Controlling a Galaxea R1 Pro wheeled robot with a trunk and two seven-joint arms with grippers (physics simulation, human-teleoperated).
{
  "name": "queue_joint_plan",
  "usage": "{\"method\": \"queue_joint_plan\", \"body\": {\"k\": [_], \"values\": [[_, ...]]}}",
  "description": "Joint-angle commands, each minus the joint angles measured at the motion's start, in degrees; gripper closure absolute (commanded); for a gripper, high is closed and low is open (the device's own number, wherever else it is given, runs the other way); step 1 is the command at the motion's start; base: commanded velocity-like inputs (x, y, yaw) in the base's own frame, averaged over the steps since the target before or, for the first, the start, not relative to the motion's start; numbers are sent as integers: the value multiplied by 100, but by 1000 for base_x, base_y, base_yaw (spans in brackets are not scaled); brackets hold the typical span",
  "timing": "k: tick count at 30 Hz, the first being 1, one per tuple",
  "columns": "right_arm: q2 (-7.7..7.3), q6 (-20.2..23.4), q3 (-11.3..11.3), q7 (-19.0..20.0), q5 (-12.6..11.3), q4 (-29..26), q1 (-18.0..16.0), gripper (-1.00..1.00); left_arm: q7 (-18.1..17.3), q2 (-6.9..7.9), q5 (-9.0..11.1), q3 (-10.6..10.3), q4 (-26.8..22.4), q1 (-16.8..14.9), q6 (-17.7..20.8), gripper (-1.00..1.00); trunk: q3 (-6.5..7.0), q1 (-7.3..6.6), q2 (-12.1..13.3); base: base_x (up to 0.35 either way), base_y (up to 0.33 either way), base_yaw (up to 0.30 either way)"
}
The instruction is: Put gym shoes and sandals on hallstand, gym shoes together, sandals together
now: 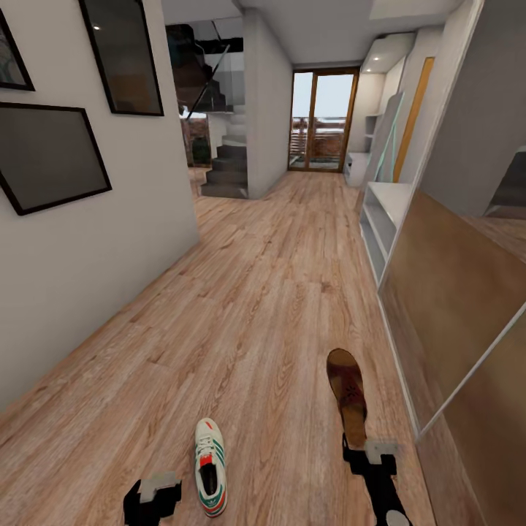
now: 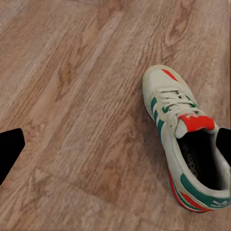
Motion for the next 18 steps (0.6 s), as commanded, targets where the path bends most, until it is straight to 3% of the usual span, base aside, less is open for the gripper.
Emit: {"method": "queue_joint_plan", "body": {"k": [1,3,8,12,18], "values": [[-21,559,22,-54,47,-597,-12,100,0,-2,-65,26,-55,-250,51,-100,-5,-1,-2,0,0,1],[-31,1599,21,-26,36,-1433,-88,100,-55,-4,-69,21,-75,-633,340,-100,-5,-1,-2,0,0,0],[-36,3005,21,138,20,-2516,-305,100,-350,-31,-65,24,-115,-1148,1022,-100,-5,-1,-2,0,0,0],[-37,3602,17,467,21,-3036,-539,100,-678,-57,-63,25,-124,-1446,1370,-100,-5,-1,-2,0,0,0],[-47,4053,8,1139,34,-3656,-722,100,-856,-67,-66,30,-135,-1628,1519,-100,-5,-1,-2,0,0,0]]}}
